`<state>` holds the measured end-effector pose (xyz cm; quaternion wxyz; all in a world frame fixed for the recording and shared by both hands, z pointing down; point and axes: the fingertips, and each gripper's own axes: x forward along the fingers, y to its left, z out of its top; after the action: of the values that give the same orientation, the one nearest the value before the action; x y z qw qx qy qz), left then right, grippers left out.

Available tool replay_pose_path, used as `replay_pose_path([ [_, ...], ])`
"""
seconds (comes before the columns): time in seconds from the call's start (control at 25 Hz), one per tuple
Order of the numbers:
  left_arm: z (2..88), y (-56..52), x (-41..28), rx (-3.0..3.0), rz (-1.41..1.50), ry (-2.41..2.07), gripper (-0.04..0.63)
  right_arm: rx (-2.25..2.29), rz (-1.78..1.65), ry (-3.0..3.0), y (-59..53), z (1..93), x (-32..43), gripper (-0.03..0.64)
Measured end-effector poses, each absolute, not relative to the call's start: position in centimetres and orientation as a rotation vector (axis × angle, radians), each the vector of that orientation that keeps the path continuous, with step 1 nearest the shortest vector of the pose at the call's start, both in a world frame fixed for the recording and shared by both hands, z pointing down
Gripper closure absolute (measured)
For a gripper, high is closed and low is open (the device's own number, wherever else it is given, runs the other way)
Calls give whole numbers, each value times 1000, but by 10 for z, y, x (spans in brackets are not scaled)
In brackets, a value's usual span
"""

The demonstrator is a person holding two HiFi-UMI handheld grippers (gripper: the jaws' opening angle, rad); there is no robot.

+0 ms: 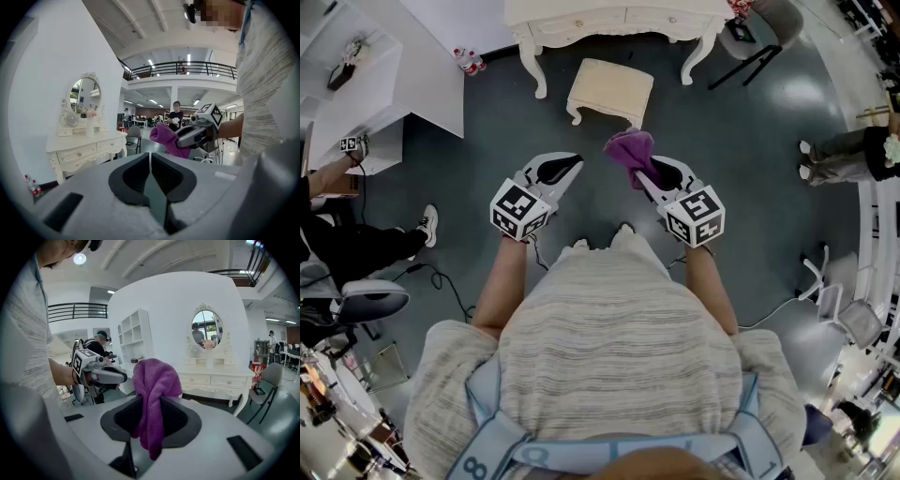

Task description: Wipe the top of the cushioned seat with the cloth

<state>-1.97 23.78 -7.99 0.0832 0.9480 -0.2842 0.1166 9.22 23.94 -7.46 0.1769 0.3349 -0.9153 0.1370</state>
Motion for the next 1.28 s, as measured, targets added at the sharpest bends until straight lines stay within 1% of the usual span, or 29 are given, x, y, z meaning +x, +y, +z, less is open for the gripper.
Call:
replay_pose_path([
  [0.88,-71,230,7,2811,359,-859,569,986,411,-2614,224,-77,125,511],
  [1.28,-71,212,46,2807,345,-887,569,968,385,-2614,206,-80,164,511],
])
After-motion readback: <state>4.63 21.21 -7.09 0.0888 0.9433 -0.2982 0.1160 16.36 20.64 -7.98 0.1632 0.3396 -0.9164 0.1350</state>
